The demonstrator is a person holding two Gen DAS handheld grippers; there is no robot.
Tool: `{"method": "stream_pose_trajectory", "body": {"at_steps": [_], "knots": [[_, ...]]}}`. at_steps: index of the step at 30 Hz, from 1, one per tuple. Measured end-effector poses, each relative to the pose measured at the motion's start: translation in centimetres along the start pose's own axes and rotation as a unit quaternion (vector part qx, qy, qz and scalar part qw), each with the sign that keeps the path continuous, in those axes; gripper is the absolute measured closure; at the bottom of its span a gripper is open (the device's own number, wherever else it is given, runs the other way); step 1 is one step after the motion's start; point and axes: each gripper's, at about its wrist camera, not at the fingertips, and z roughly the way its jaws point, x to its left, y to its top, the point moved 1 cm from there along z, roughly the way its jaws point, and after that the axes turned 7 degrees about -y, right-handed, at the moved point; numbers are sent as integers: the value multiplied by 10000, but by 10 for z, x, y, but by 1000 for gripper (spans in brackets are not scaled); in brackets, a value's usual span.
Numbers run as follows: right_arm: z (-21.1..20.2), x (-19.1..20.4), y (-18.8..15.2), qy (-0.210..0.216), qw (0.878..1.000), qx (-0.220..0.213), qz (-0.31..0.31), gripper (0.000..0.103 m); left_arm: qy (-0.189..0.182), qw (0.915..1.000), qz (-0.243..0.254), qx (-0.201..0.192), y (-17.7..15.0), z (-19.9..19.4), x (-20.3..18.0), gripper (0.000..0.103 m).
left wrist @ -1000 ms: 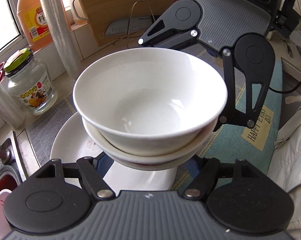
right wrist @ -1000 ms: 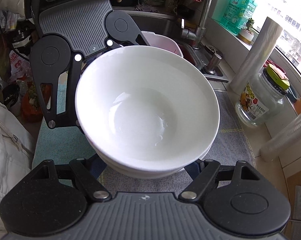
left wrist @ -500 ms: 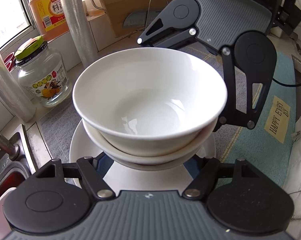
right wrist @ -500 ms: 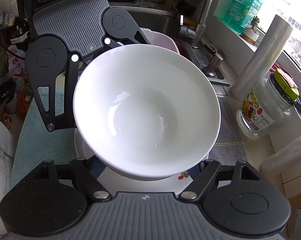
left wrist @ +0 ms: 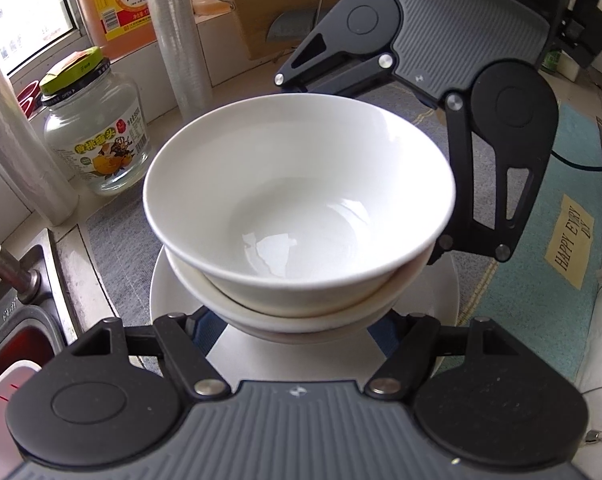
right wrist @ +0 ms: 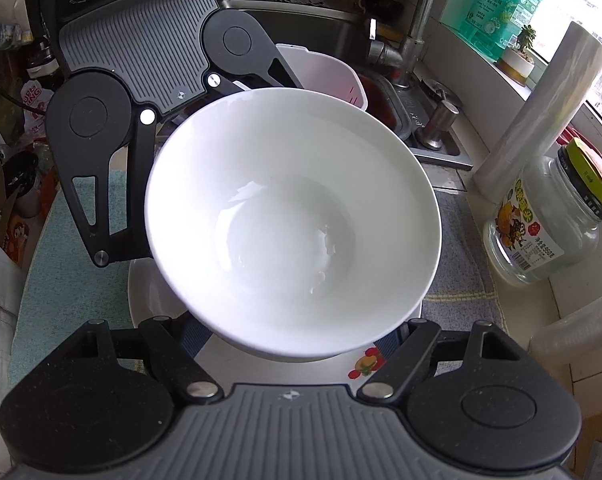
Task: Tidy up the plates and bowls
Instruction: 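Carry the bowl stack with both grippers over the plate stack and lower it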
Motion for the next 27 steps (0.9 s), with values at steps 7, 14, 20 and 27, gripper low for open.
{"method": "stream_pose_trajectory", "body": {"at_steps": [7, 14, 20, 27], "knots": [[3, -2, 1, 114, 9999, 93, 0, 19, -103, 9999, -107, 61, -1, 4, 7, 29], [7, -5, 3, 155, 9998, 132, 62, 19, -125, 9998, -109, 95, 0, 8, 12, 29], [9, -5, 2, 174, 9997, 157, 72, 19, -150, 9998, -122, 105, -1, 9, 15, 29], [9, -6, 1, 167, 9997, 135, 85, 19, -142, 9998, -114, 129, -1, 9, 15, 29]]}}
